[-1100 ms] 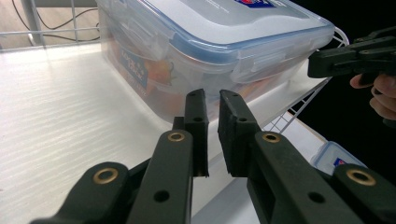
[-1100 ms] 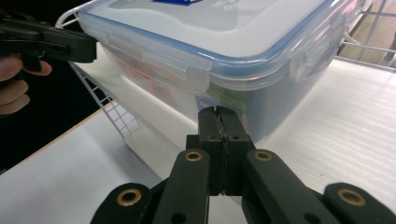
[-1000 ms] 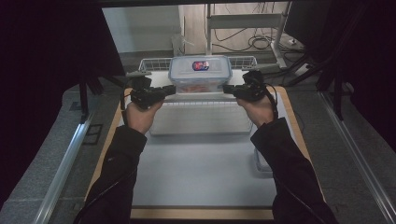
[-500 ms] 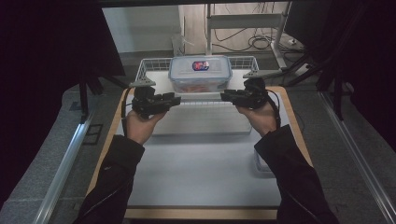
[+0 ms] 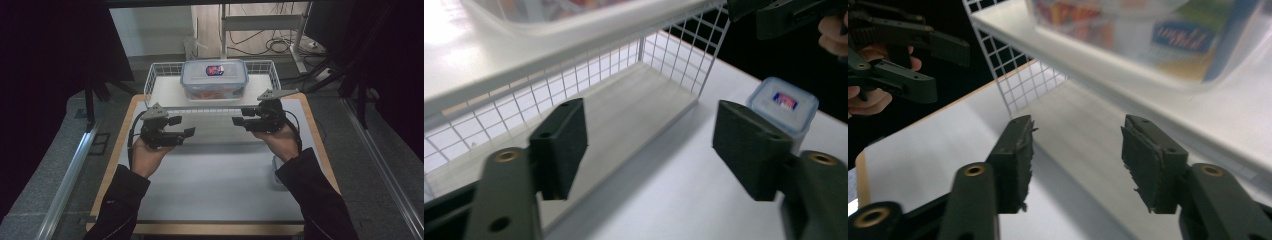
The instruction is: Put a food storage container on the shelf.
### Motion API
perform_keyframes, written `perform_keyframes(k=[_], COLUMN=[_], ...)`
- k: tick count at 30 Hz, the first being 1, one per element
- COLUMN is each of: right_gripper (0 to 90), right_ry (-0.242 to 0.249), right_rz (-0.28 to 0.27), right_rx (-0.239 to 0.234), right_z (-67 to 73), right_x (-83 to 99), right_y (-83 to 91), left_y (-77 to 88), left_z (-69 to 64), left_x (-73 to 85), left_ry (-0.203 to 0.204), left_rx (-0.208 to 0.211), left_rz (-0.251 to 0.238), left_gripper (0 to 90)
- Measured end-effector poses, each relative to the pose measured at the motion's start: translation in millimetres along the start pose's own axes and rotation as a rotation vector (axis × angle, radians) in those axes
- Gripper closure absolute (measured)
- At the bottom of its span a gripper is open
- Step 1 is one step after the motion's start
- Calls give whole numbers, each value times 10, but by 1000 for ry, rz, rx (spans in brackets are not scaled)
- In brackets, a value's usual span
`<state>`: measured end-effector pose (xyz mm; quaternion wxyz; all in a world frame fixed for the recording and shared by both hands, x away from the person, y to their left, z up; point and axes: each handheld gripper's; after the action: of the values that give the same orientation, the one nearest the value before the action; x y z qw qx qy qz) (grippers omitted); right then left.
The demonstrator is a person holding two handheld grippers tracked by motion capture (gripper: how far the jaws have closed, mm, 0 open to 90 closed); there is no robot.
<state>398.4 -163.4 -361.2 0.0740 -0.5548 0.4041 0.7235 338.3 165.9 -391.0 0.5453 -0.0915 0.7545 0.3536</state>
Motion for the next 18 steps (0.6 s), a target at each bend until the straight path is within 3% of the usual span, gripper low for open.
perform_keyframes(k=[9, 15, 18], right_gripper=[315, 239, 207], right_ry=[17, 25, 34], right_rz=[14, 14, 12], right_rx=[7, 16, 33], right_z=[79, 98, 117], right_x=[269, 453, 541], right_y=[21, 46, 67], left_y=[-3, 12, 28], left_z=[-154, -216, -252], left_x=[246, 471, 569], left_ry=[-14, 0, -8], left_rx=[13, 17, 0], left_rz=[36, 32, 39], left_gripper=[204, 169, 152])
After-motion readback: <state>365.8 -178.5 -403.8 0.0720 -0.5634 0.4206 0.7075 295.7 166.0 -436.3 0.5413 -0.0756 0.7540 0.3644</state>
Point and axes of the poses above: each handheld gripper's, and its own axes: y roughly backward along the jaws, x roughly out of its underside, z roughly to its left, and after that the axes turned 7 degrees about x, right-handed
